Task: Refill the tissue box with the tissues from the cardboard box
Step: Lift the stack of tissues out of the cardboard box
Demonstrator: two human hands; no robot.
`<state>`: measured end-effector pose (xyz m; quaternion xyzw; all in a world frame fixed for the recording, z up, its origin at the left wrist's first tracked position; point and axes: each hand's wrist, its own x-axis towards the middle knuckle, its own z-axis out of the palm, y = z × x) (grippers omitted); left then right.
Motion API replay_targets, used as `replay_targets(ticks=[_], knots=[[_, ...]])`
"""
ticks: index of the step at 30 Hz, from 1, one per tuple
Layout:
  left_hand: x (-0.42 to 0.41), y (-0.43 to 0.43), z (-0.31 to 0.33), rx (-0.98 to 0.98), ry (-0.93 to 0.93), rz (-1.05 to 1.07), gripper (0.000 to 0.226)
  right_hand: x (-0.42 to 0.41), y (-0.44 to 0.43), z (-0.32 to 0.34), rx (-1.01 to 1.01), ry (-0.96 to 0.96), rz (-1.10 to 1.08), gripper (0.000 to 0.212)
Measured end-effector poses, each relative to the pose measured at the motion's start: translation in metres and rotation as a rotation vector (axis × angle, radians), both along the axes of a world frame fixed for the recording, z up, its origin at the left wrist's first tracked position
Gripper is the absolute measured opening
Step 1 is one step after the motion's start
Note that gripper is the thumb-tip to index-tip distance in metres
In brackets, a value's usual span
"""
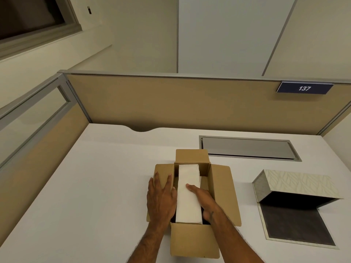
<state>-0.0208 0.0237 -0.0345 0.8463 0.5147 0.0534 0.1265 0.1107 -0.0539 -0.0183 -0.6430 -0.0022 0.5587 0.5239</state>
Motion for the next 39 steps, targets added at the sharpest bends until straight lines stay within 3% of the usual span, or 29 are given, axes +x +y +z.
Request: replay_targets(ticks=[14, 17, 20, 22, 25, 28, 33, 36, 39], knots=[[0.004, 0.009, 0.012, -0.057, -0.001, -0.035, 0.061, 0.005, -0.007, 0.066, 0.173, 0.02, -0.058, 0.042], [0.005, 0.011, 0.032, -0.187, -0.284, 0.085, 0.054, 0.009, -0.008, 0.086, 0.241, 0.018, -0.095, 0.04], [0.008, -0.001, 0.065, -0.621, -0.796, 0.296, 0.059, 0.016, -0.01, 0.105, 0.294, -0.002, -0.127, 0.04], [0.008, -0.019, 0.087, -0.859, -1.044, 0.295, 0.069, 0.02, -0.013, 0.117, 0.32, -0.017, -0.159, 0.038], [0.011, -0.043, 0.1, -1.059, -1.267, 0.243, 0.085, 0.025, -0.021, 0.13, 0.352, -0.027, -0.22, 0.037], [0.02, -0.07, 0.11, -1.224, -1.467, 0.263, 0.088, 0.028, -0.034, 0.138, 0.364, -0.046, -0.277, 0.044], [0.039, -0.122, 0.128, -1.231, -1.553, 0.332, 0.079, 0.036, -0.064, 0.148, 0.395, -0.047, -0.412, 0.056], [0.057, -0.153, 0.141, -1.208, -1.494, 0.325, 0.072, 0.042, -0.085, 0.153, 0.391, -0.082, -0.487, 0.064], [0.08, -0.179, 0.154, -1.196, -1.385, 0.344, 0.082, 0.047, -0.11, 0.155, 0.381, -0.145, -0.563, 0.063]])
